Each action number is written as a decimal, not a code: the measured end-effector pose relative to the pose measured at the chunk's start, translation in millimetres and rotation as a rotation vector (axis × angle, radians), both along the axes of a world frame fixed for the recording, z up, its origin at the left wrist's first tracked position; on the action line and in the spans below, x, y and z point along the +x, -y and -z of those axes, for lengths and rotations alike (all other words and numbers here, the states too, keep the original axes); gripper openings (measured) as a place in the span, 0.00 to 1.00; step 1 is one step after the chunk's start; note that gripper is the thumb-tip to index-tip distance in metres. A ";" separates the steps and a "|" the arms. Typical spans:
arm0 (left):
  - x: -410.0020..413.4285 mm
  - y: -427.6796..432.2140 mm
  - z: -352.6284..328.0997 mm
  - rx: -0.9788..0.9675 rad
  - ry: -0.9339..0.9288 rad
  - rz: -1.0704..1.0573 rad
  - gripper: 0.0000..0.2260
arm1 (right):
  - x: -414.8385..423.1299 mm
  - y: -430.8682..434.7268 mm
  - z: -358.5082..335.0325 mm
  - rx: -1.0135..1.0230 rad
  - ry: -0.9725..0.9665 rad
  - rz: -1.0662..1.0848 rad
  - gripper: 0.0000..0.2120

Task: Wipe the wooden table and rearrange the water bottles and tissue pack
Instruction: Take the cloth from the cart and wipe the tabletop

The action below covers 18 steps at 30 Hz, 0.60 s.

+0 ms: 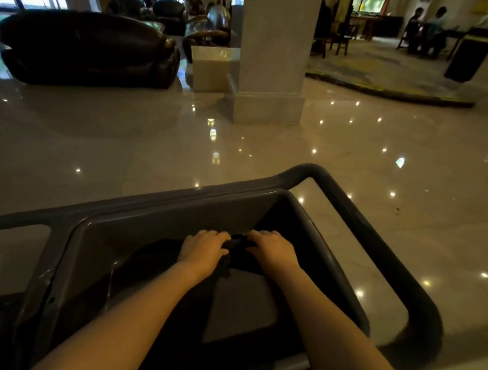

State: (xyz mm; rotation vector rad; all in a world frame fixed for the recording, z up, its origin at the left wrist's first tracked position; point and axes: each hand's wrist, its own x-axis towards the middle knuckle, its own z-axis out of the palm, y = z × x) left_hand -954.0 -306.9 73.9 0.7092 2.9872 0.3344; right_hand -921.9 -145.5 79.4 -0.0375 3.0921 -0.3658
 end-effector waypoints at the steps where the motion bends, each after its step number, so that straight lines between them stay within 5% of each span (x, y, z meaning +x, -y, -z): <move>1: 5.4 -7.1 -7.9 0.003 -0.028 0.022 0.13 | 8.5 -7.5 -8.8 0.003 -0.017 0.014 0.14; 18: 148.7 -179.5 -128.8 0.176 -0.201 0.463 0.14 | 216.1 -162.3 -127.4 0.084 -0.221 0.388 0.13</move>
